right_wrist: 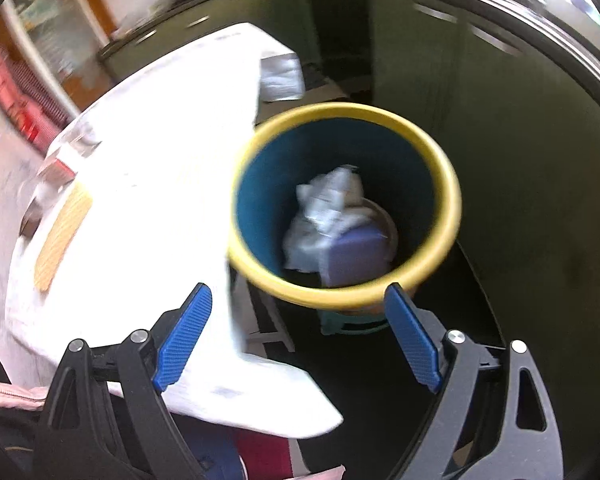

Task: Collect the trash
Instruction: 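Carry the snack packet over the yellow bin and open the left gripper, then grasp the clear plastic cup with the right gripper and lift it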

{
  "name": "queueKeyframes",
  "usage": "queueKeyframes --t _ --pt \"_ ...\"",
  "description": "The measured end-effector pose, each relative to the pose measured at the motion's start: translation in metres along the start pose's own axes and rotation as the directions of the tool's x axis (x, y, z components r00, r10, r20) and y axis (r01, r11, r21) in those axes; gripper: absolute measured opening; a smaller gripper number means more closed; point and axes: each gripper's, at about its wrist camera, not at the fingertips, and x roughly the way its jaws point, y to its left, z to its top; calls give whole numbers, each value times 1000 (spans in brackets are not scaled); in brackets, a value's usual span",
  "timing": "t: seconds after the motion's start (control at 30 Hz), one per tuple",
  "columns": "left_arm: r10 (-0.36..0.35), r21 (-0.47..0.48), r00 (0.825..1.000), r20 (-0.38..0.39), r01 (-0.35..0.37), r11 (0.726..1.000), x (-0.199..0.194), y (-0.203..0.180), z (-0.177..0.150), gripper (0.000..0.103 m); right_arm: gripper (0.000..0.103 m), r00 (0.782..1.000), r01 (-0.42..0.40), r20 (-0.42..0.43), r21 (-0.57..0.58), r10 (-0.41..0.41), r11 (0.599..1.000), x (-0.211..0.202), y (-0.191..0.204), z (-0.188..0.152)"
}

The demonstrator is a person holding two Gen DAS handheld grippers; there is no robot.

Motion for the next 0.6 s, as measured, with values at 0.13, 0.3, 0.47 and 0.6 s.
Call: queueKeyframes --t 0.13,0.3,0.47,0.6 --pt "132 -40 991 -11 -132 990 -35 40 -35 98 83 999 -41 -22 -104 39 994 6 52 19" --pt "209 -70 977 -49 -212 975 -68 85 -86 98 83 995 -80 -68 -226 66 971 17 121 38" --pt "228 -101 971 -73 -235 967 -85 108 -122 98 83 988 -151 -92 -329 127 932 27 188 61" --pt "222 -176 971 -83 -234 956 -95 132 -147 98 83 970 -233 -142 -345 195 909 39 240 82"
